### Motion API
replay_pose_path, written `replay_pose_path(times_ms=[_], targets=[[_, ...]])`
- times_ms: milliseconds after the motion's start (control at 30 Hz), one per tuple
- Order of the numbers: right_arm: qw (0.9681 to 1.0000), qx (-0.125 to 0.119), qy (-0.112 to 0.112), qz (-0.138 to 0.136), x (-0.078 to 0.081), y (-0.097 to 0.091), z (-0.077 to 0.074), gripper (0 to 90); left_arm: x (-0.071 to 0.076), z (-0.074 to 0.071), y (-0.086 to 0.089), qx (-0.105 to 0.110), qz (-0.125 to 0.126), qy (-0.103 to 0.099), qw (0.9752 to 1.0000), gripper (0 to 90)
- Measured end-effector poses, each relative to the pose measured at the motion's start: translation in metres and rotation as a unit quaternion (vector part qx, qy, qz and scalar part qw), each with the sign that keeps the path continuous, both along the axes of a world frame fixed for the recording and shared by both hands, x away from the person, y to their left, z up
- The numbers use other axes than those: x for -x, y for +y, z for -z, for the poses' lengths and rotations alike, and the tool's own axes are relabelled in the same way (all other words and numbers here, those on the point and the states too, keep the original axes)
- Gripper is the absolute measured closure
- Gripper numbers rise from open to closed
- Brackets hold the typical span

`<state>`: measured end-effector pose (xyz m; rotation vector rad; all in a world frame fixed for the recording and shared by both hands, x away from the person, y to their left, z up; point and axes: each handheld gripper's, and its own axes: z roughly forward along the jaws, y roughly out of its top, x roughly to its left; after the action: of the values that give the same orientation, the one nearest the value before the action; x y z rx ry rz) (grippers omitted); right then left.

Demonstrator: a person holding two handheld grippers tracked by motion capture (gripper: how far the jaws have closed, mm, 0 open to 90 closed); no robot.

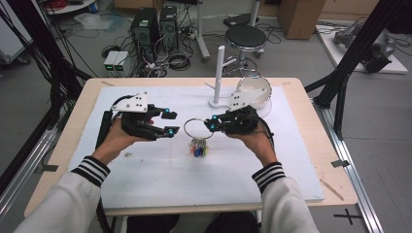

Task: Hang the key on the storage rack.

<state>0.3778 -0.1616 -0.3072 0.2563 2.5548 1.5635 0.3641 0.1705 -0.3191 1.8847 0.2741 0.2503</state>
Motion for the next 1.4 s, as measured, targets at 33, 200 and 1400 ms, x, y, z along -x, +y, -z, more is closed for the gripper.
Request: replay_pose_path(times_ms=[33,200,1400], targets=[[0.9999,-0.007,0.003,0.012,-0.002,-0.004,-0.001,88.1,0.001,0.002,0.004,0.001,-0.019,0.003,0.9998,30.5],[0.9957,-0.049,0.034,0.071,-0.01,-0.024,-0.002,88.1,0.004,0.015,0.031,0.016,-0.063,0.011,0.9979,19.7],[0.9715,-0.075,0.049,0.219,-0.089,-0.044,-0.006,88.0,0.083,0.122,0.127,0.129,-0.218,-0.031,0.9669,1.7]])
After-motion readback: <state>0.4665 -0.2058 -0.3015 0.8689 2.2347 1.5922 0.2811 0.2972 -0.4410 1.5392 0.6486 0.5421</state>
